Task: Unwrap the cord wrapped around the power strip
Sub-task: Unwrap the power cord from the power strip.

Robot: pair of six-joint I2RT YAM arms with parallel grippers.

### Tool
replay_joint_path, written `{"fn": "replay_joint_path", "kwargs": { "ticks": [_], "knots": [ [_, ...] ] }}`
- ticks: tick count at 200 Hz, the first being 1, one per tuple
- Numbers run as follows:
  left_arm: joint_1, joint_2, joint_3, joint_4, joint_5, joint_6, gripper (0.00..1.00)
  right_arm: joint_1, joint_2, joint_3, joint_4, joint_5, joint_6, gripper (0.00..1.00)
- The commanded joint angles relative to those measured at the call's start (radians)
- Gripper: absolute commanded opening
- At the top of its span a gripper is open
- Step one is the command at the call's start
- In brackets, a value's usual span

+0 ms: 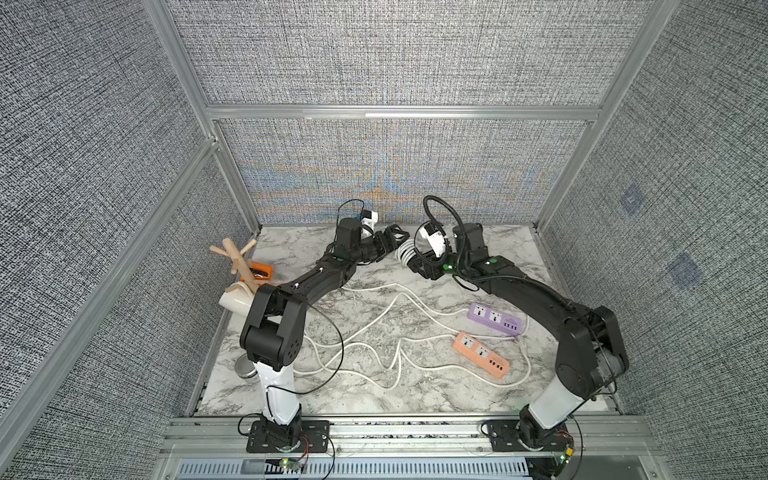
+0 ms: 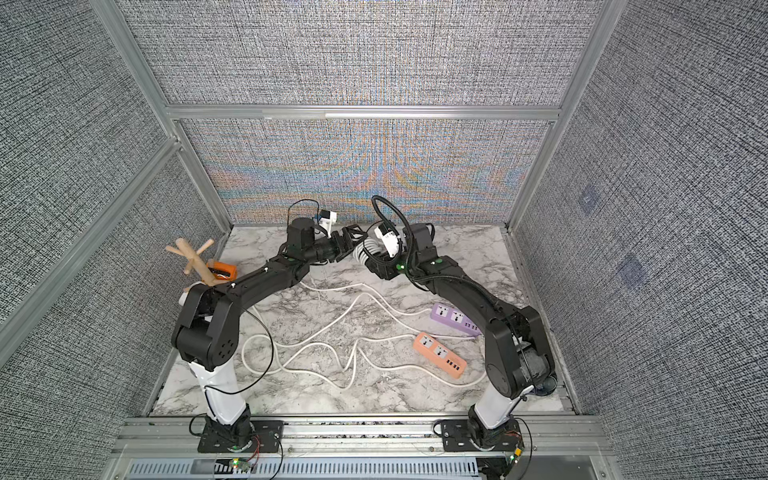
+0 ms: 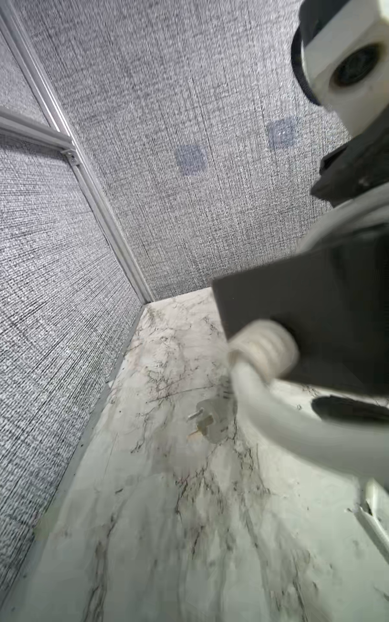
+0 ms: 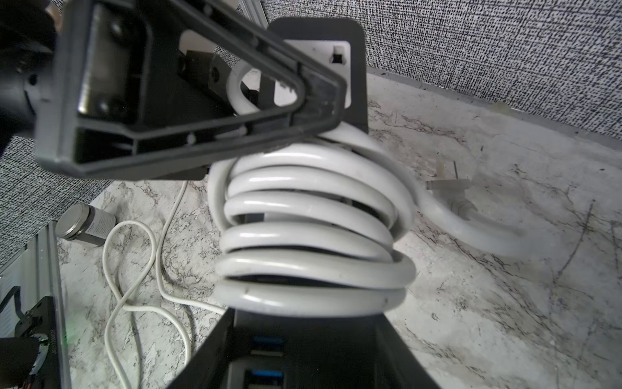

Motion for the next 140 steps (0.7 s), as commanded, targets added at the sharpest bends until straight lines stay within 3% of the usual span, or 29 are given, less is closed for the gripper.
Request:
{"fn": "replay_joint_path", "kwargs": {
  "ticks": [1,32,57,86,140],
  "knots": [
    [0.003,0.027,-0.008,0.178,0.008,-0.14,0.72,0.013,-0.006,0.011,0.082,0.0,-0.054,0.0],
    [0.008,0.037,-0.024,0.255,0.007,-0.193,0.71,0.024,0.01,0.022,0.056,0.036,-0.066,0.0],
    [0.017,0.022,-0.028,0.243,0.014,-0.208,0.98,0.033,0.019,0.029,0.041,0.061,-0.075,0.0],
    [0.033,0.008,-0.056,0.282,0.017,-0.226,0.99,0.036,0.019,0.033,0.038,0.062,-0.076,0.0],
    [0.041,0.023,-0.079,0.336,0.014,-0.27,0.65,0.044,0.02,0.04,0.032,0.077,-0.088,0.0]
  ]
}}
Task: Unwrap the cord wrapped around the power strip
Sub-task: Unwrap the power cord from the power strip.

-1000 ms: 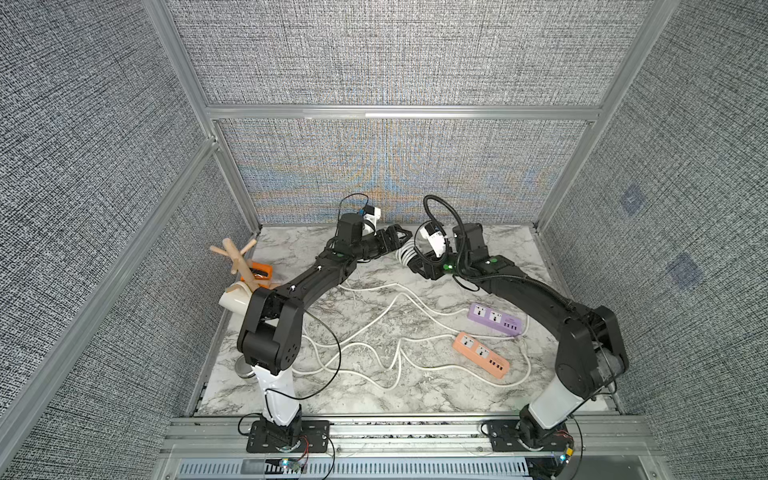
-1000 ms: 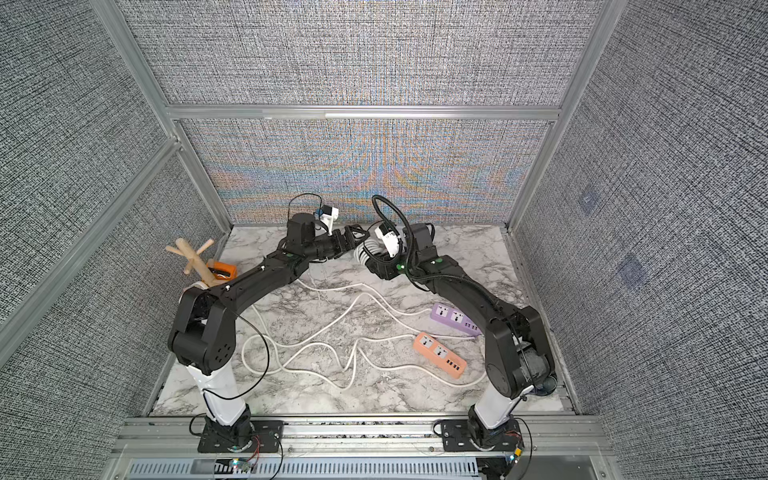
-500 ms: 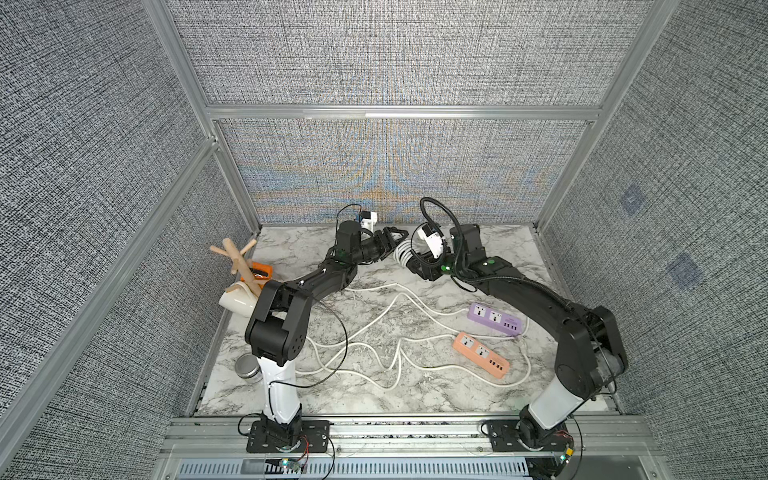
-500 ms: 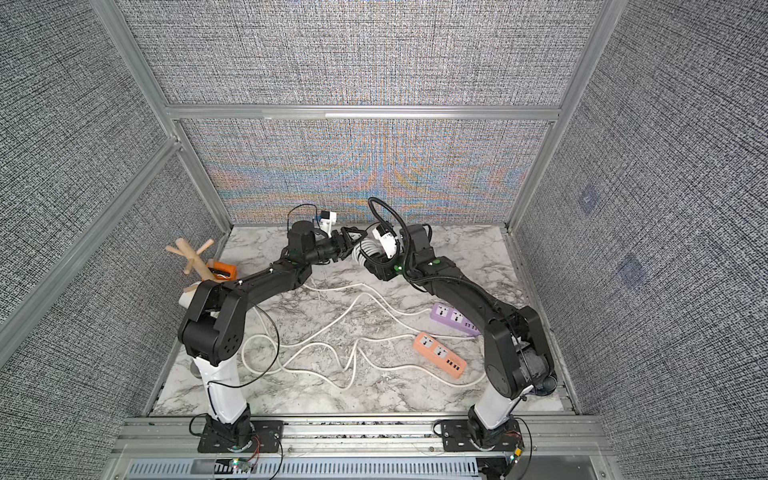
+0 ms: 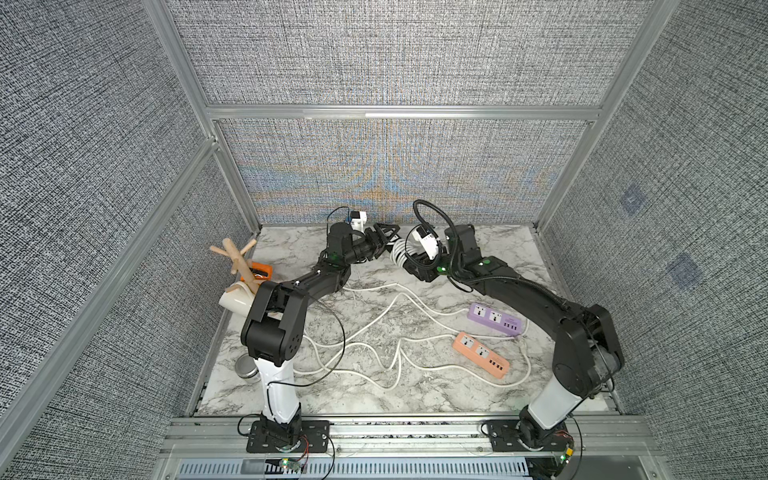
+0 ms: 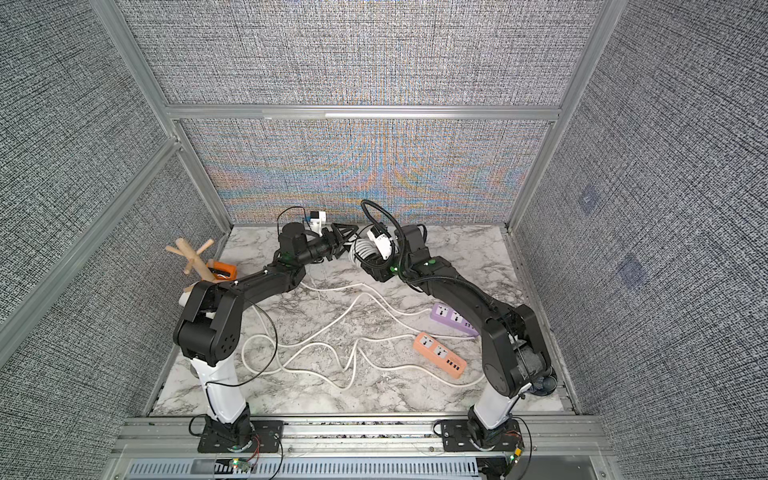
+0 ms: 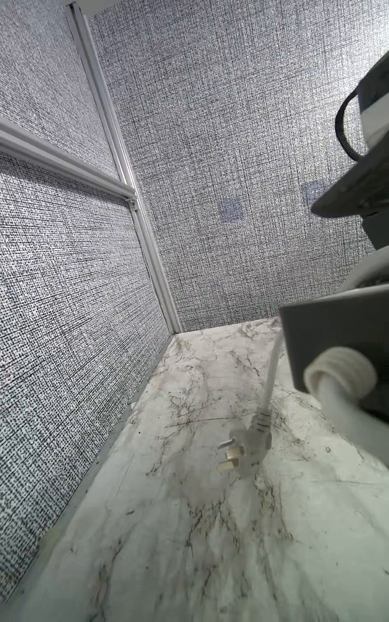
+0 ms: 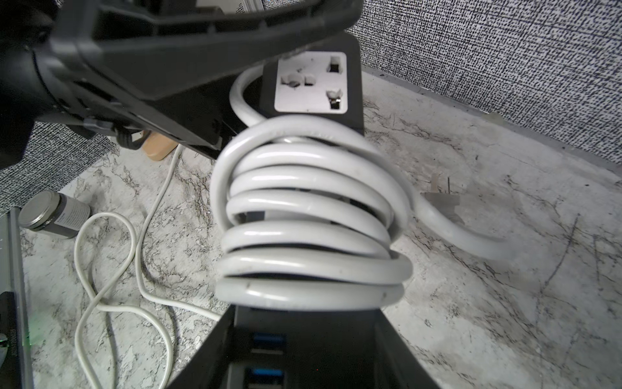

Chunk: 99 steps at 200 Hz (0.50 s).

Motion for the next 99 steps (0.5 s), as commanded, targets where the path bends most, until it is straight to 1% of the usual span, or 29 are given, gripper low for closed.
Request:
{"fn": "replay_joint_path", "kwargs": {
  "ticks": [1,21,34,54,64,75,84,99],
  "knots": [
    [0.0,0.006,-0.006,0.077,0.002,-0.023,0.64,0.004,0.002,0.018,0.044,0.003,-0.032,0.0],
    [0.0,0.009,-0.008,0.08,-0.001,-0.028,0.54,0.006,0.002,0.02,0.038,0.005,-0.04,0.0],
    [0.001,0.011,-0.006,0.08,-0.003,-0.033,0.49,0.006,0.002,0.02,0.036,0.005,-0.041,0.0],
    [0.0,0.015,-0.003,0.07,0.006,-0.031,0.38,0.007,0.005,0.026,0.034,0.005,-0.041,0.0],
    [0.0,0.015,-0.003,0.055,0.005,-0.023,0.35,0.007,0.007,0.033,0.031,0.001,-0.043,0.0],
    [0.0,0.014,-0.005,0.042,0.006,-0.016,0.28,0.007,0.013,0.044,0.02,-0.009,-0.042,0.0],
    [0.001,0.014,-0.005,0.037,0.008,-0.008,0.25,0.005,0.017,0.058,0.005,-0.04,-0.038,0.0],
    [0.0,0.017,0.003,0.024,0.019,0.006,0.14,-0.004,0.018,0.073,-0.016,-0.125,-0.04,0.0]
  ]
}}
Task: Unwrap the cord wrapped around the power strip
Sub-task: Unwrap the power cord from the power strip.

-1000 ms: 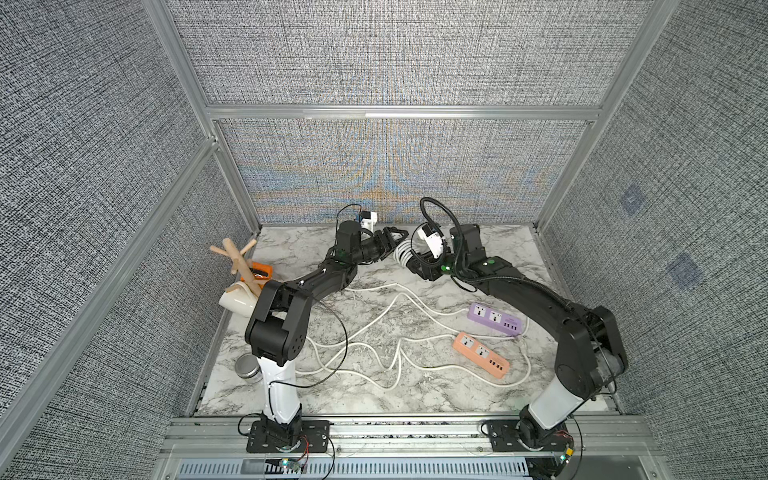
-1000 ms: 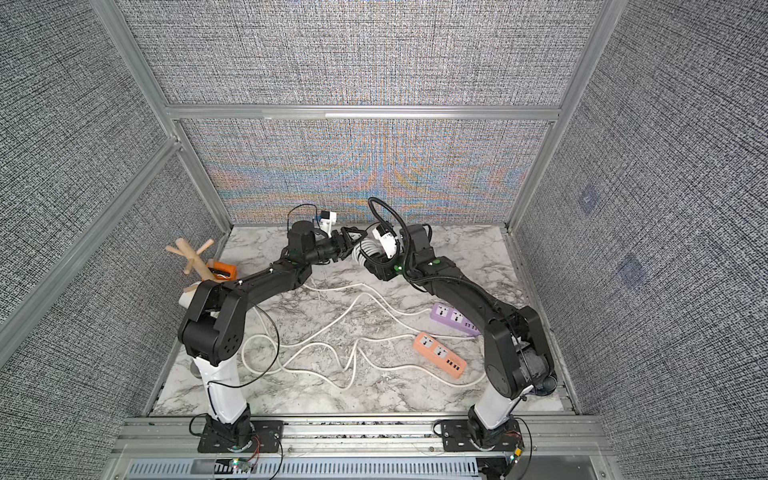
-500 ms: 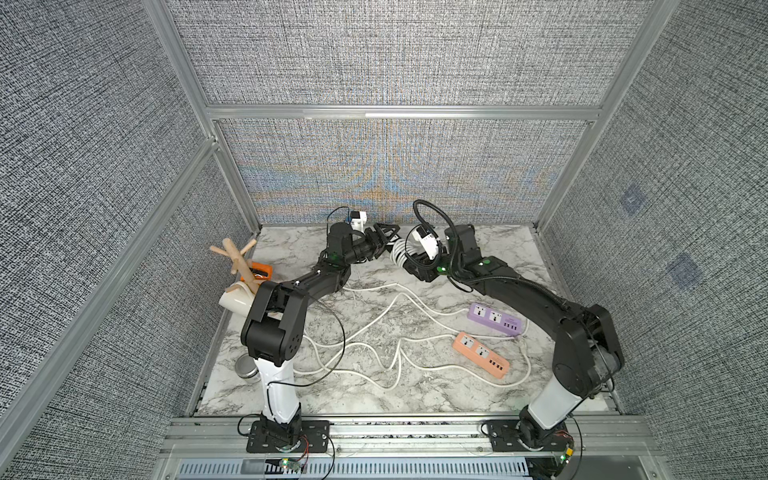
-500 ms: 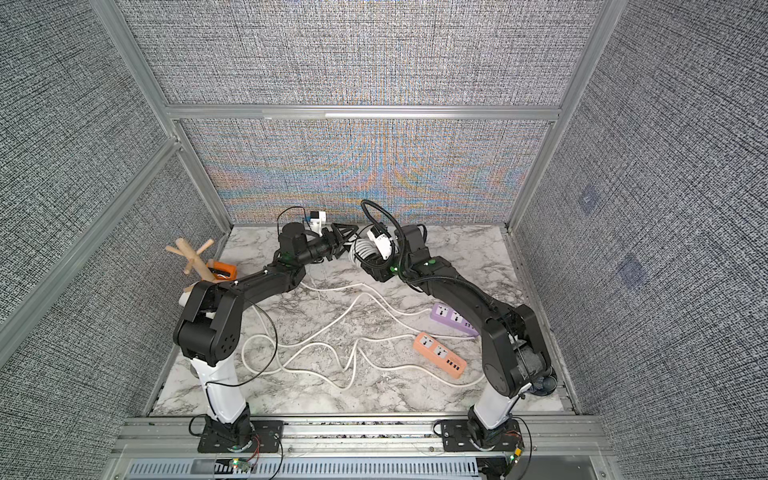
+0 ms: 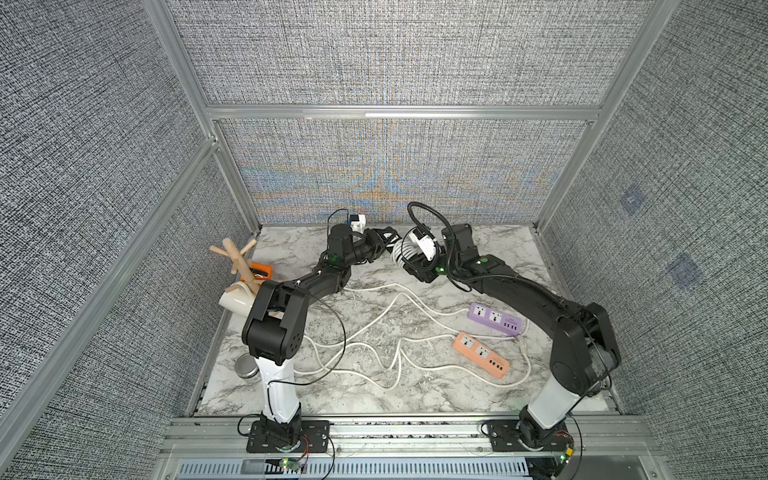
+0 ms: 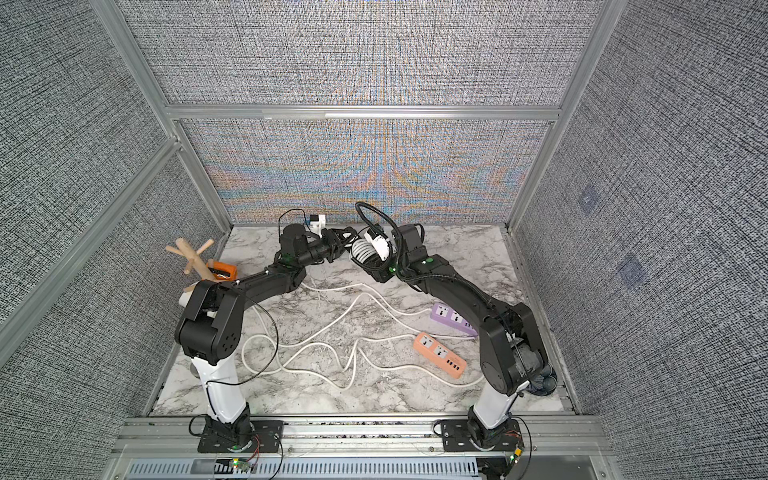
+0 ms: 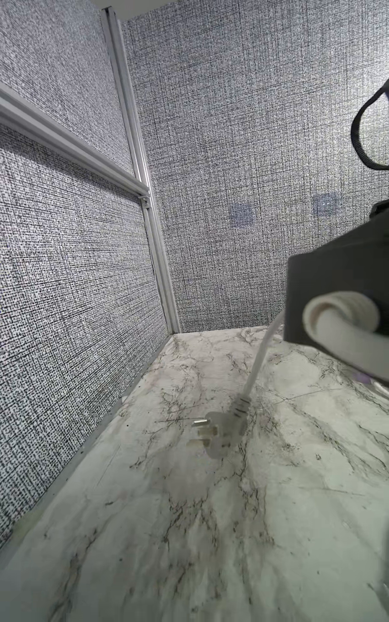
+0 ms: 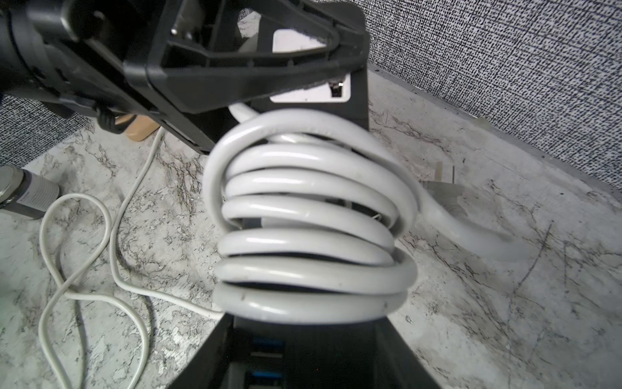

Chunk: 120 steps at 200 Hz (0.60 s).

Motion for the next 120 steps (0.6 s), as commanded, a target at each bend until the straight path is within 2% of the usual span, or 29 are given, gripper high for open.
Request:
{"fn": "replay_joint_path", "kwargs": {
  "ticks": [1,17,34,46,80,107,120],
  "knots": [
    [-0.001,0.006,0.011,0.022,0.033,0.086,0.13,-0.008,-0.004,0.034,0.034,-0.164,0.032,0.01],
    [0.0,0.012,0.023,-0.004,0.038,0.094,0.0,-0.027,-0.004,0.058,-0.017,-0.212,0.016,0.09],
    [0.007,0.023,0.046,-0.052,0.042,0.114,0.0,-0.058,-0.028,0.057,-0.042,-0.237,0.0,0.42],
    [0.009,0.035,0.07,-0.083,0.054,0.126,0.0,-0.084,-0.049,0.059,-0.059,-0.246,-0.001,0.58],
    [0.028,0.073,0.145,-0.179,0.136,0.159,0.0,-0.166,-0.122,-0.024,-0.008,-0.264,-0.039,0.61],
    [0.047,0.063,0.196,-0.294,0.183,0.22,0.0,-0.242,-0.17,-0.147,0.129,-0.335,-0.043,0.6],
    [0.052,0.061,0.223,-0.347,0.208,0.244,0.0,-0.248,-0.172,-0.171,0.156,-0.32,-0.099,0.6]
  ]
}}
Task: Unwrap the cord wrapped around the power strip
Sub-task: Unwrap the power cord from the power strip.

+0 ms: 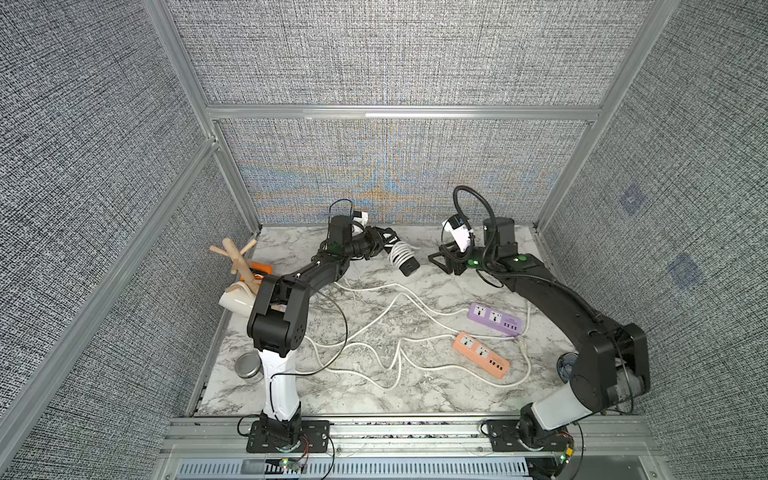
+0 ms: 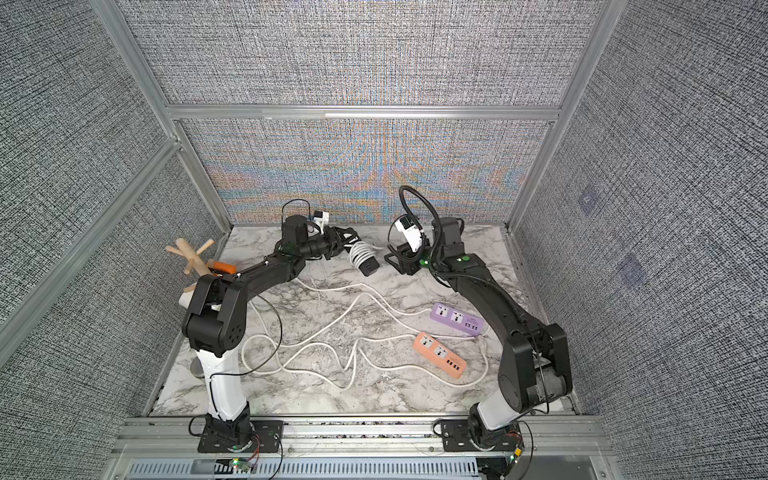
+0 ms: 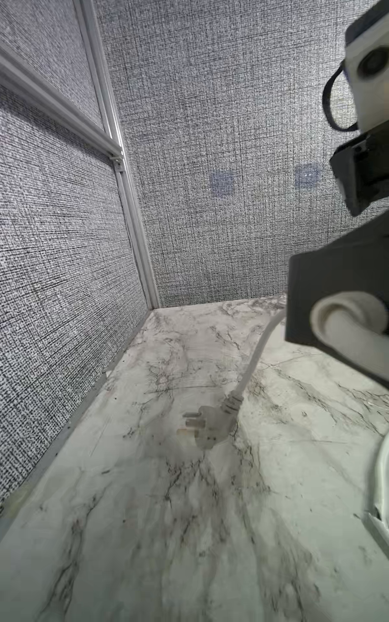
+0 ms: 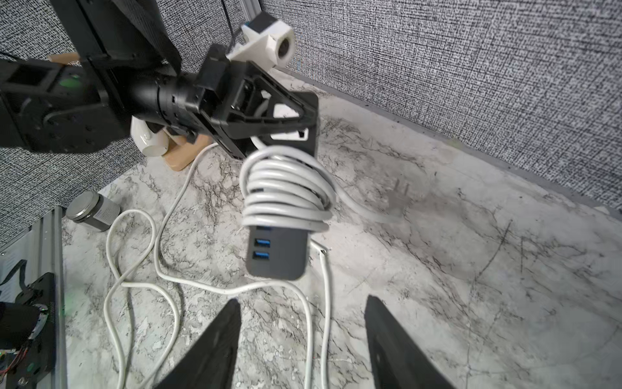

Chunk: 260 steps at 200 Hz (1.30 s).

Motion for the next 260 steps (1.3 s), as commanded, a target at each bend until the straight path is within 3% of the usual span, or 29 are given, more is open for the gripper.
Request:
{"fn": "replay_joint_path", "kwargs": {
  "ticks": [1,52,156,168,188,226,260],
  "knots": [
    [0.011,-0.011,0.044,-0.078,0.087,0.079,0.0,-0.016,-0.007,-0.04,0.123,-0.045,-0.084,0.6],
    [0.011,0.0,0.092,-0.157,0.21,0.099,0.0,-0.005,0.059,-0.048,0.212,-0.04,-0.209,0.43],
    [0.011,-0.001,0.101,-0.178,0.3,0.109,0.0,0.07,0.278,0.114,0.17,-0.076,-0.267,0.42],
    [0.012,-0.007,0.074,-0.162,0.297,0.106,0.0,0.074,0.285,0.119,0.175,-0.09,-0.253,0.37],
    [0.011,0.0,0.039,-0.102,0.292,0.071,0.0,0.074,0.267,0.082,0.229,-0.1,-0.219,0.17],
    [0.015,0.05,0.001,0.075,0.288,-0.063,0.0,0.07,0.263,0.102,0.154,-0.105,-0.228,0.0],
    [0.016,0.042,-0.002,-0.015,0.209,-0.002,0.0,0.069,0.234,0.136,0.097,-0.086,-0.229,0.0]
  ]
}}
